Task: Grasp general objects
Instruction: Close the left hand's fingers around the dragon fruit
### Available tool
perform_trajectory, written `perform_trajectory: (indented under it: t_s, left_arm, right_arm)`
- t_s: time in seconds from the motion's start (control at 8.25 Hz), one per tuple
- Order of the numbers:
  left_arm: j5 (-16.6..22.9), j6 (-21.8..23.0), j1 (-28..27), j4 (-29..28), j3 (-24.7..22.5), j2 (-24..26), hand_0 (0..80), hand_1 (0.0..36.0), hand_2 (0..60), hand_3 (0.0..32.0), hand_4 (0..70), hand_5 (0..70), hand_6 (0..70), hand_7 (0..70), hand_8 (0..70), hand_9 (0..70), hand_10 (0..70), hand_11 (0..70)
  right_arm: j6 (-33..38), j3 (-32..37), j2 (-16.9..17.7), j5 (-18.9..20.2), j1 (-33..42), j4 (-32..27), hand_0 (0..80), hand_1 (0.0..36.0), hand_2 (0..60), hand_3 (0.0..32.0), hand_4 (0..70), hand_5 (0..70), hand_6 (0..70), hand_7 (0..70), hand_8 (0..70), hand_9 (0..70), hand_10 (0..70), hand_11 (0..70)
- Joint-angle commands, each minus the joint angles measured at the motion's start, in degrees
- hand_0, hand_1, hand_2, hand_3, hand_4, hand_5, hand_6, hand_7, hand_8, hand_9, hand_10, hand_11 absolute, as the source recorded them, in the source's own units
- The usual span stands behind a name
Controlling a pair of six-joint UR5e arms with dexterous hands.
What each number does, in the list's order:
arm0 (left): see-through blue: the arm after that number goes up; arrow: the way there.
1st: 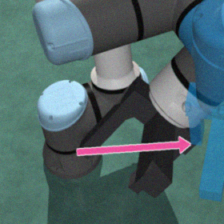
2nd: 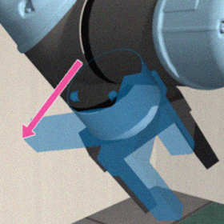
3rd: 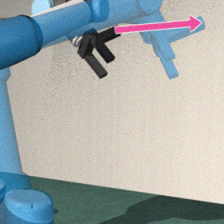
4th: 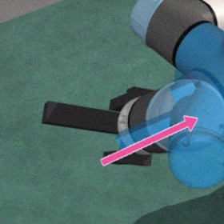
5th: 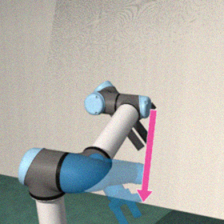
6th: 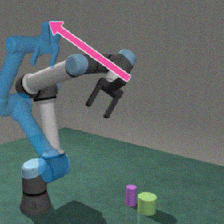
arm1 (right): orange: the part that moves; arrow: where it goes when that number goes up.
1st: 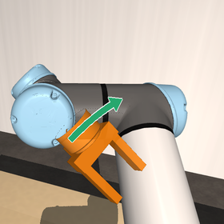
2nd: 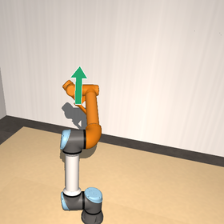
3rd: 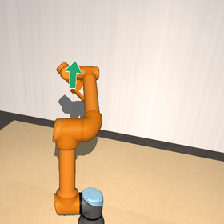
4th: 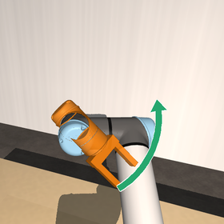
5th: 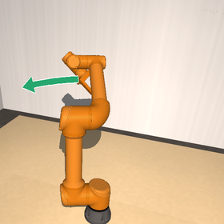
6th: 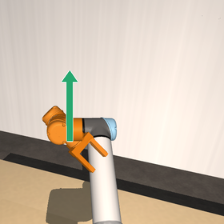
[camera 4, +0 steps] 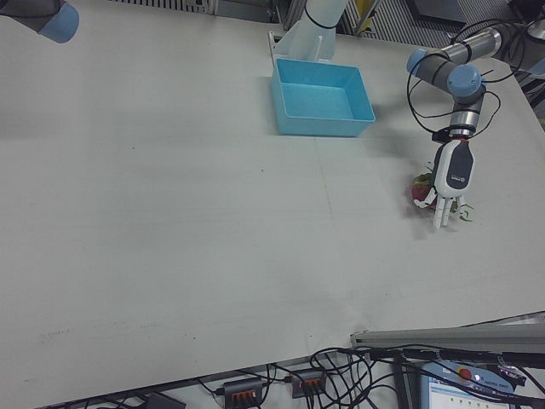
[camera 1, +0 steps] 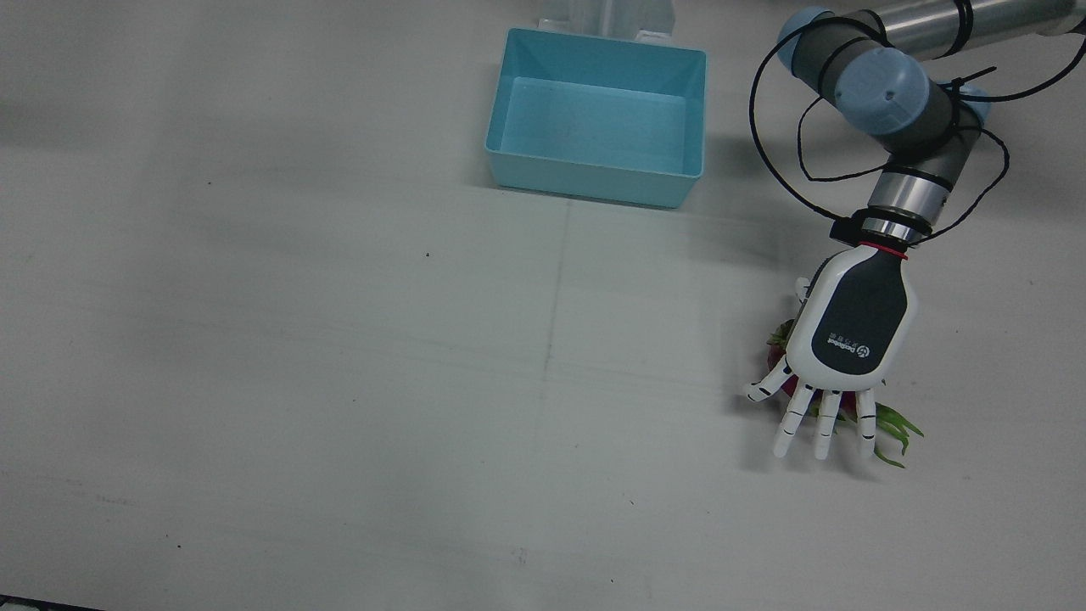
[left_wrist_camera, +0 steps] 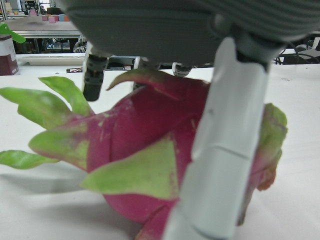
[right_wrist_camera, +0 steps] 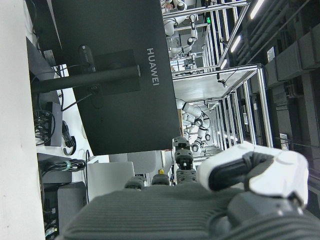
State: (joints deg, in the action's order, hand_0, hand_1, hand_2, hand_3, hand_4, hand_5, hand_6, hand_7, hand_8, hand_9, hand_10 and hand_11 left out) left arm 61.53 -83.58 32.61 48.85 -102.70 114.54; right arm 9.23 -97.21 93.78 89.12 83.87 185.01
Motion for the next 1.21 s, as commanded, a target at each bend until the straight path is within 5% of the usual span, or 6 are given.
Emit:
perform_trajectory:
  t_s: [0.0,0.12,0.24,0.36,0.85,1.09]
  left_arm:
    - [-1.8,-0.2,-0.2,-0.3,0.1,0.0,80.0,36.0,60.0,0.0,10.8,70.0,39.2,59.8,49.9,52.1,39.1,58.2]
    - [-1.8,-1.2,-0.9,-0.2,0.1,0.1,80.0,36.0,60.0,0.0,15.0,70.0,49.5,70.0,59.0,64.2,47.1,69.4]
    - [-2.6,-1.4,-1.8,-0.2,0.4,0.2,80.0,36.0,60.0,0.0,20.0,70.0,65.3,70.0,70.0,70.0,61.5,70.0]
    - [-2.8,-1.4,-1.8,0.0,-0.1,0.2,80.0,36.0,60.0,0.0,23.3,70.0,70.0,70.0,70.0,70.0,69.7,70.0]
    - [-2.6,-1.2,-1.6,10.7,-6.5,5.6,80.0,36.0,60.0,0.0,31.2,70.0,70.0,70.0,70.0,70.0,70.0,70.0]
    - [0.0,-1.0,-1.2,11.5,-10.8,7.6,80.0,36.0,60.0,0.0,34.3,70.0,70.0,70.0,70.0,70.0,70.0,70.0]
  right_arm:
    - [0.0,0.0,0.0,0.0,0.0,0.0,0.0,0.0,0.0,0.0,0.0,0.0,0.0,0.0,0.0,0.0,0.0,0.0]
    - [0.0,0.0,0.0,0.0,0.0,0.0,0.0,0.0,0.0,0.0,0.0,0.0,0.0,0.0,0.0,0.0,0.0,0.0]
    - [0.0,0.0,0.0,0.0,0.0,0.0,0.0,0.0,0.0,0.0,0.0,0.0,0.0,0.0,0.0,0.0,0.0,0.0]
    - [0.0,0.0,0.0,0.0,0.0,0.0,0.0,0.0,0.0,0.0,0.0,0.0,0.0,0.0,0.0,0.0,0.0,0.0]
    - [0.0,-0.1,0.0,0.0,0.1,0.0,0.0,0.0,0.0,0.0,0.0,0.0,0.0,0.0,0.0,0.0,0.0,0.0]
    - [0.0,-0.1,0.0,0.0,0.1,0.0,0.0,0.0,0.0,0.0,0.0,0.0,0.0,0.0,0.0,0.0,0.0,0.0]
